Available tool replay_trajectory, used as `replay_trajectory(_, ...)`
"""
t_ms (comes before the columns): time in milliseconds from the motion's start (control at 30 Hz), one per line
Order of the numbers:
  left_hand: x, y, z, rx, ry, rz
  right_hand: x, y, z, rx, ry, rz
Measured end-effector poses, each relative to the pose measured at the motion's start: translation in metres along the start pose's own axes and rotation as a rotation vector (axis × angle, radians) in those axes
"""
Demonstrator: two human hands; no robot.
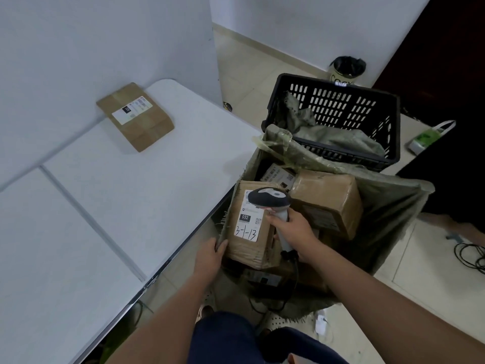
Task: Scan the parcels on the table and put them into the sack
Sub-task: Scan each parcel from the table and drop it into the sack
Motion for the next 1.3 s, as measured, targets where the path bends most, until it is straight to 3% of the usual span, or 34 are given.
replay_trajectory(167,-0.013,-0.006,0.015,-0.046,-0.107,-0.075,0.011,-0.001,0.001,-0.021,-0.245,-0.117)
replay_trajectory(333,-0.029,-0.021,0.035,-0.004,-0.248,-0.107,0.027,0.004,-0.009,-0.04,-0.313,-0.149)
replay_trajectory(500,-0.049,-0.022,0.048,0.068,-0.096,-0.125,0.04,0.013,-0.025,-0.086,-0.523,-0.15)
replay_trajectory(700,-0.033,-0.004,0.038,-0.038,0.066,-0.206,0.03,-0.001,0.0,-0.037,-0.371,-0.188)
replay_trajectory(1067,0.007,-0.006,0.054,-0.005,0.272,-0.256,0.004,-0.019,0.021,-0.044,-0.314,-0.136)
replay_trajectory(1300,0.013,-0.003,0.054,0.011,0.261,-0.28,-0.005,-0.02,0.015,-0.086,-0.302,-0.105)
Point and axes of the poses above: each hand's wrist, its own y-axis towards the middle knuckle, its own x-axis out of the palm, z = x × y, the point moved 5 cm from there along y, towards the middle knuckle, and after that the axes turned 1 degree about y, right-handed, at the moved point
